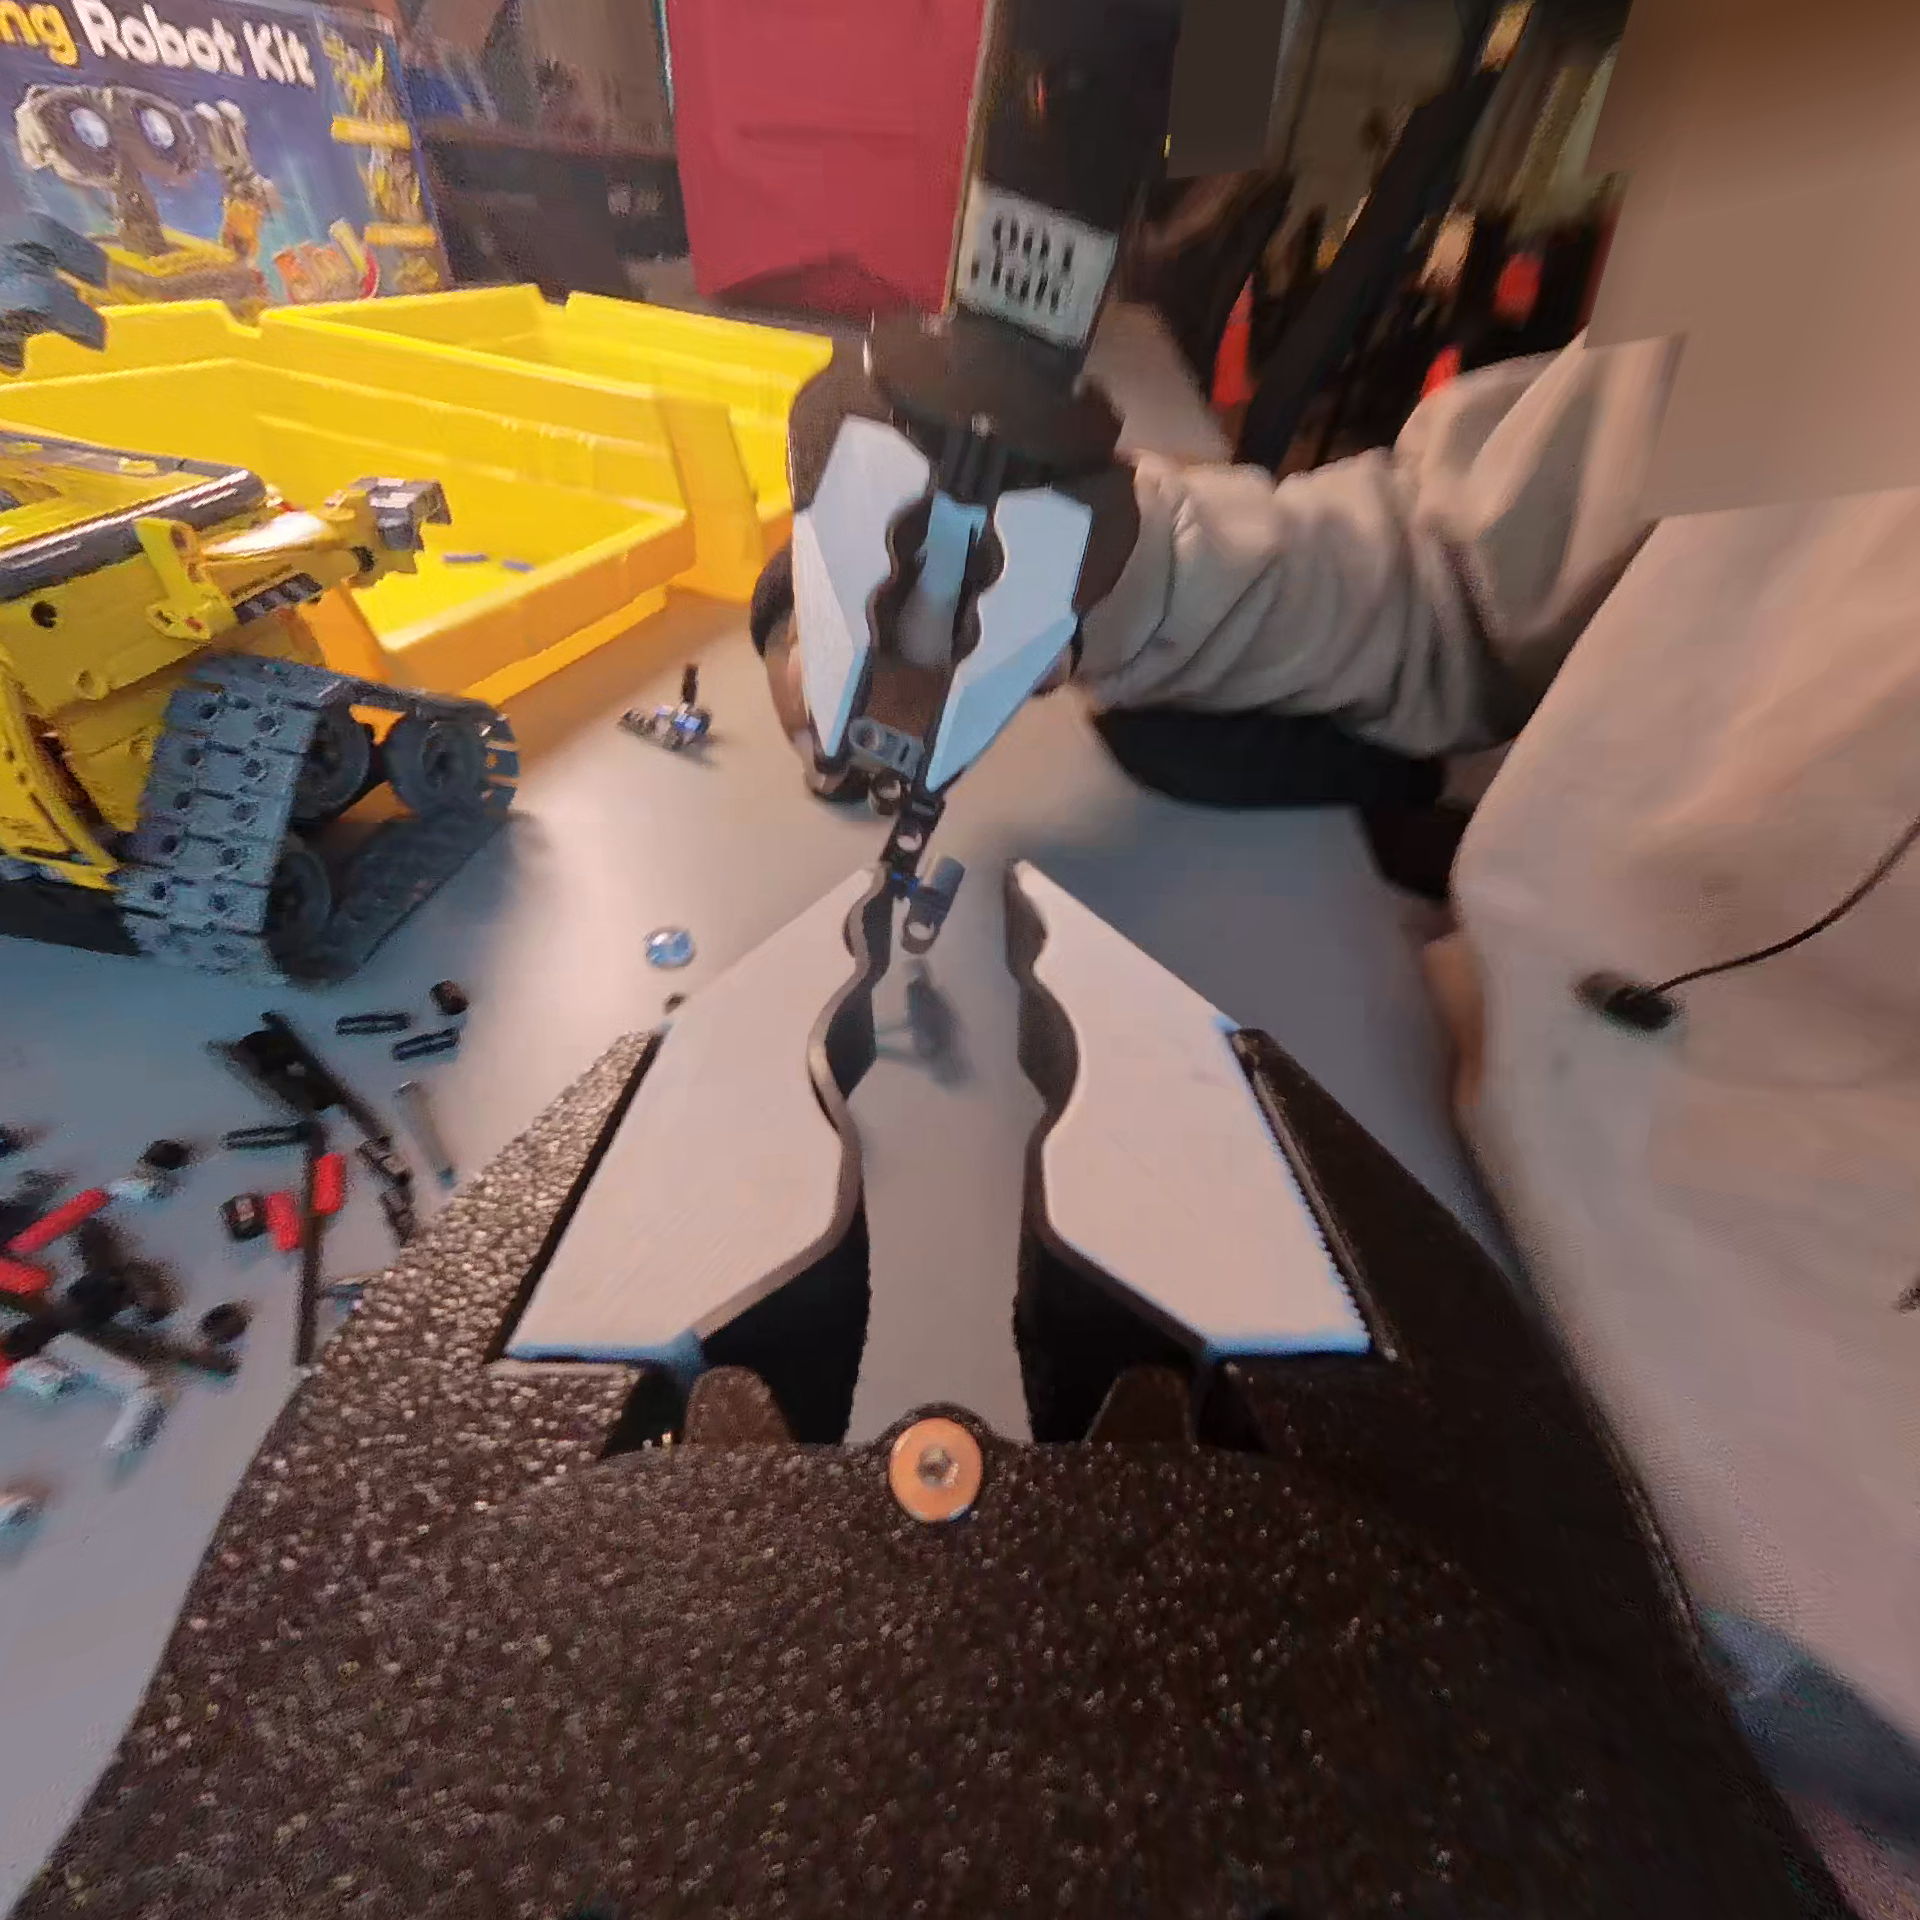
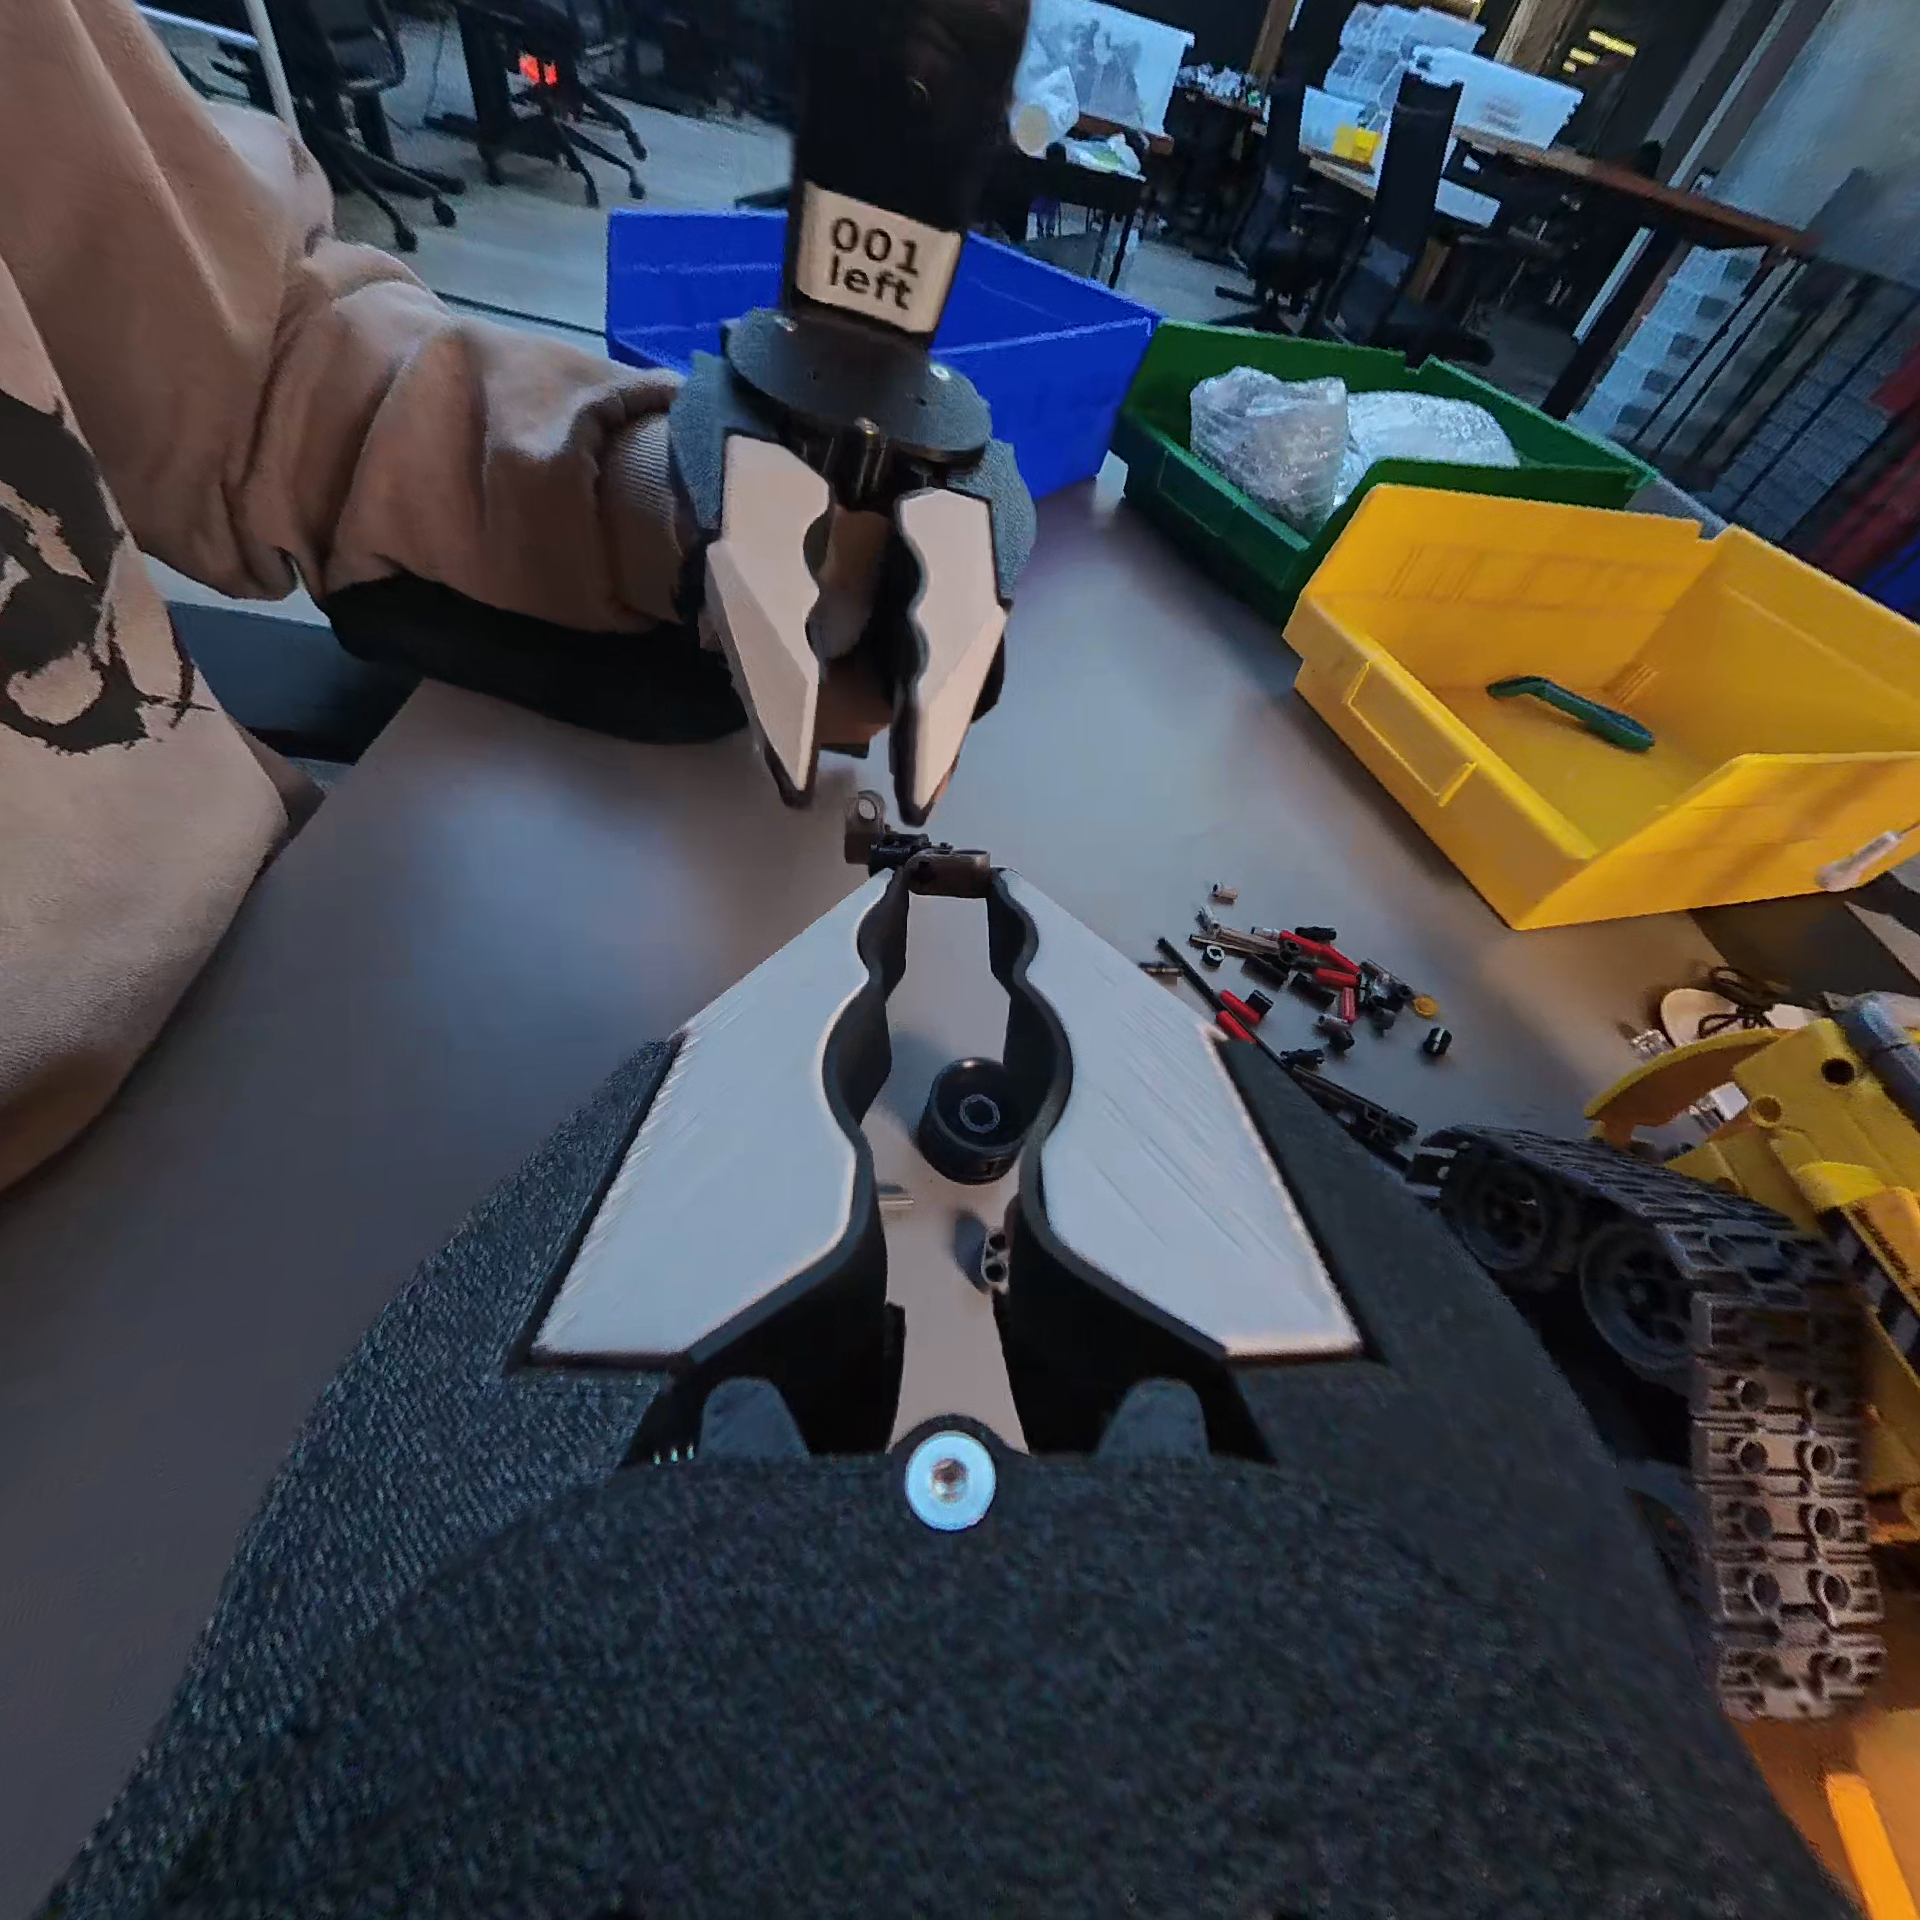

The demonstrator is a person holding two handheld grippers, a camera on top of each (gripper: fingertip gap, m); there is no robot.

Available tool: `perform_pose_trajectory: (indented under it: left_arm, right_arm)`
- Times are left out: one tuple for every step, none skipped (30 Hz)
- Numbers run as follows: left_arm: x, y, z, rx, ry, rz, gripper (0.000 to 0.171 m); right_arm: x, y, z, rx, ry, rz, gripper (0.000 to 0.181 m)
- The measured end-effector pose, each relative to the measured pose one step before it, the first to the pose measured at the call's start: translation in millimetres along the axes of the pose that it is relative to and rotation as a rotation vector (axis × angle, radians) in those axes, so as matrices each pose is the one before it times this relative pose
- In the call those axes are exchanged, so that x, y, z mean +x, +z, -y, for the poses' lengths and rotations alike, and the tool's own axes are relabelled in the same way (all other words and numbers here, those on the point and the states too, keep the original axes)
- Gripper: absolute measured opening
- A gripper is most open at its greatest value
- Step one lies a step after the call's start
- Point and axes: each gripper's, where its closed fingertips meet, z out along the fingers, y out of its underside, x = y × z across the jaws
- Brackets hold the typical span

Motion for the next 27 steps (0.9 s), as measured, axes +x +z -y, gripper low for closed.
perform_pose_trajectory:
  left_arm:
    - [2.98,-5.69,13.23,0.07925,-0.0826,-0.0558,0.028]
    - [1.61,-4.98,11.51,0.06895,-0.0849,-0.0483,0.030]
    - [-0.20,-2.97,6.19,0.04116,-0.0764,-0.0333,0.030]
    - [-1.15,-0.14,0.26,0.01013,-0.0629,-0.0214,0.030]
    - [0.68,2.29,-3.80,-0.01000,-0.0483,-0.0263,0.030]
    - [2.60,4.21,-5.63,-0.02014,-0.0395,-0.0333,0.030]
    - [2.62,5.16,-5.41,-0.02070,-0.0361,-0.0302,0.029]
    - [1.96,5.00,-4.38,-0.01662,-0.0345,-0.0274,0.024]
    - [2.48,4.24,-2.66,-0.00926,-0.0318,-0.0313,0.019]
    - [2.71,2.55,-0.70,-0.00087,-0.0267,-0.0309,0.013]
    - [0.34,0.89,0.09,0.00104,-0.0141,-0.0102,0.013]
    - [-1.05,-0.32,0.74,0.00343,-0.0087,0.0020,0.012]
    - [-1.49,-0.55,-0.13,-0.00262,-0.0088,0.0053,0.012]
    - [-1.56,-0.61,-0.48,-0.00282,-0.0089,0.0065,0.011]
    - [-1.41,-0.60,-0.47,-0.00084,-0.0115,0.0060,0.010]
    - [-1.39,-0.24,-1.19,-0.00603,-0.0149,0.0035,0.010]
    - [-1.37,-0.14,-1.55,-0.00712,-0.0129,0.0030,0.009]
    - [-1.59,-0.11,-1.46,-0.00677,-0.0094,0.0048,0.009]
    - [-1.19,0.15,-1.41,-0.00778,-0.0107,0.0020,0.009]
    - [-0.51,0.26,-1.17,-0.00631,-0.0101,-0.0012,0.008]
    - [-0.69,0.49,-1.05,-0.00596,-0.0091,0.0001,0.008]
    - [-0.55,0.37,-1.30,-0.00740,-0.0080,0.0011,0.008]
    - [-0.57,0.35,-1.32,-0.00772,-0.0067,0.0015,0.007]
    - [-0.20,0.23,-1.31,-0.00632,-0.0071,-0.0004,0.007]
    - [0.00,0.13,-1.03,-0.00502,-0.0078,-0.0021,0.007]
    - [-0.28,0.07,-0.81,-0.00311,-0.0075,-0.0008,0.007]
    - [-0.20,-0.11,-0.21,-0.00012,-0.0053,-0.0004,0.007]
  right_arm:
    - [-3.66,-1.17,5.77,0.0224,-0.0096,0.0157,0.014]
    - [-3.36,-0.69,5.70,0.0192,-0.0115,0.0102,0.014]
    - [-2.87,-0.18,5.09,0.0159,-0.0196,0.0031,0.013]
    - [-2.33,0.59,4.44,0.0126,-0.0201,-0.0008,0.014]
    - [-2.52,1.10,3.55,0.0084,-0.0185,0.0010,0.013]
    - [-1.76,1.49,3.21,0.0072,-0.0206,-0.0051,0.014]
    - [-2.45,1.48,2.12,0.0028,-0.0191,0.0011,0.014]
    - [-2.15,1.37,1.42,-0.0006,-0.0147,0.0014,0.014]
    - [-0.68,0.95,1.21,0.0004,-0.0159,-0.0067,0.013]
    - [-0.89,0.67,-0.67,-0.0083,-0.0154,-0.0026,0.014]
    - [-0.87,-0.32,0.46,0.0011,-0.0069,0.0024,0.013]
    - [0.95,-0.52,-0.55,-0.0048,-0.0022,-0.0065,0.013]
    - [0.83,0.05,-1.75,-0.0100,-0.0089,-0.0075,0.013]
    - [0.18,0.54,-1.98,-0.0117,-0.0063,-0.0037,0.013]
    - [0.57,0.61,-1.74,-0.0106,-0.0009,-0.0048,0.014]
    - [-0.14,0.51,-1.73,-0.0105,-0.0037,-0.0004,0.014]
    - [-0.66,0.51,-1.60,-0.0086,-0.0102,0.0008,0.014]
    - [-0.54,0.32,-1.75,-0.0088,-0.0096,-0.0004,0.014]
    - [-0.81,0.28,-1.71,-0.0083,-0.0035,0.0022,0.014]
    - [-0.91,0.08,-1.05,-0.0047,0.0019,0.0049,0.015]
    - [-0.76,-0.05,-0.57,-0.0042,-0.0024,0.0039,0.015]
    - [-0.84,-0.10,-0.75,-0.0048,-0.0069,0.0029,0.015]
    - [-1.29,0.14,-0.79,-0.0068,-0.0072,0.0046,0.015]
    - [-1.11,0.19,-0.63,-0.0043,-0.0077,0.0025,0.015]
    - [-1.19,0.21,-0.11,-0.0018,-0.0071,0.0014,0.015]
    - [-0.80,0.23,-0.23,-0.0028,-0.0087,-0.0004,0.014]
    - [-0.40,0.21,-0.40,-0.0035,-0.0108,-0.0025,0.014]
